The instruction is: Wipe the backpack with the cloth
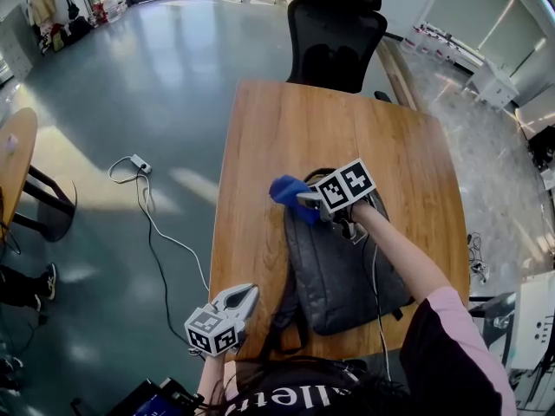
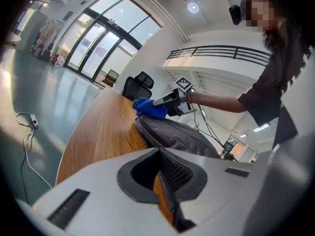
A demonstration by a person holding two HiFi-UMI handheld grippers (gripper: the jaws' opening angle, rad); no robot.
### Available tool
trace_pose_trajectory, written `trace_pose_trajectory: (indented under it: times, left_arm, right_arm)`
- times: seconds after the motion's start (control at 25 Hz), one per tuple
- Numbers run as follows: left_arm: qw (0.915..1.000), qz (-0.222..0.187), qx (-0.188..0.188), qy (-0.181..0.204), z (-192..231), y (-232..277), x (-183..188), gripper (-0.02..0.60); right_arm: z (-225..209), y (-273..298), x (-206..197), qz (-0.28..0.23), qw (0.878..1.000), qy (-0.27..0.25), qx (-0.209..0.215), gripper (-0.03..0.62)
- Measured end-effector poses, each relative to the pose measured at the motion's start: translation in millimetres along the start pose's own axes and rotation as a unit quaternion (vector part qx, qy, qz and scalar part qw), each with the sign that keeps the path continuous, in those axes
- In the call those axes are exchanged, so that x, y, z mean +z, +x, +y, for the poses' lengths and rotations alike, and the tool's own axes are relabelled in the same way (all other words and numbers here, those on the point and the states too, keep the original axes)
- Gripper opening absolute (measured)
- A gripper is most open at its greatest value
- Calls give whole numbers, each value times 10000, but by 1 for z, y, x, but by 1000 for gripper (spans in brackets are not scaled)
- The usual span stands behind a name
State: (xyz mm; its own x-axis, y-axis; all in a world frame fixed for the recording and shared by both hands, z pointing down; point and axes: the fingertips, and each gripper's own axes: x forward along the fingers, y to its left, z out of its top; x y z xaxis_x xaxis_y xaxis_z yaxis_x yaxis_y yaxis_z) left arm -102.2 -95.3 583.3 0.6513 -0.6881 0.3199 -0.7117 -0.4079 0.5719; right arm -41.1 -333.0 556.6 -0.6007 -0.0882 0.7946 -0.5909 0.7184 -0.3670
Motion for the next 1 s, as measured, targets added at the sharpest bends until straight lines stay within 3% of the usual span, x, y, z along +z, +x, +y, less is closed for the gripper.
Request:
trace_pose_trajectory:
  times: [0.28,0.6,0.8,1.0]
  left_arm:
    - [9999,-13,129,-4,3,-8,-1,0]
    - [9997,-7,248,-8,6,-11,-2,0]
    - [9998,83,174,51,-2,-7,-4,0]
    - [9998,156,63,111,-11,0,-5,0]
  right_arm:
    - [-51,-29,-11,-193,9981,324,-485,95]
    - [-131,-91,-49,-41,9871,292,-1573,95]
    - [-159,-127,-64,-516,9801,977,-1652,95]
    - [-183,-149,-84,-509,9725,1188,-1940,95]
